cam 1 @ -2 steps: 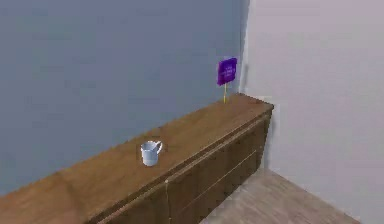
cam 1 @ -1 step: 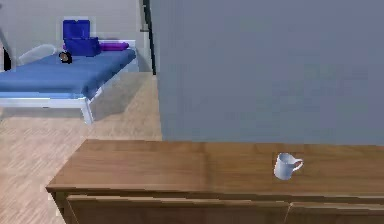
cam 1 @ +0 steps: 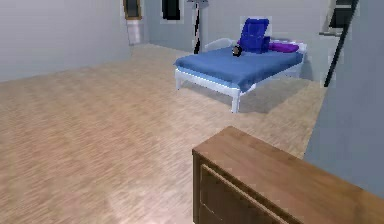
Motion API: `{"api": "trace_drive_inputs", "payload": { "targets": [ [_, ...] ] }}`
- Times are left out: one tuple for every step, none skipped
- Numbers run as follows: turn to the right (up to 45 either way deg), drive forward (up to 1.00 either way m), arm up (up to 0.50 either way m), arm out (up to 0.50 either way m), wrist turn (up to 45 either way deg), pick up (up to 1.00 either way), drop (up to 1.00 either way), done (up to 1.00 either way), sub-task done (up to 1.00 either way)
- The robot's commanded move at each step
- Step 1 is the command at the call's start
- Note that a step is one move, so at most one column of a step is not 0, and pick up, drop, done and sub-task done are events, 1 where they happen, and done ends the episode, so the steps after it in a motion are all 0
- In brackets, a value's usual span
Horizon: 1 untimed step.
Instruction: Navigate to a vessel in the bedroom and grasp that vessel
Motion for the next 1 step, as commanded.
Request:
{"api": "trace_drive_inputs", "payload": {
  "targets": [
    [-15.0, 0.00, 0.00, 0.00, 0.0, 0.00, 0.00, 0.00, 0.00]
  ]
}}
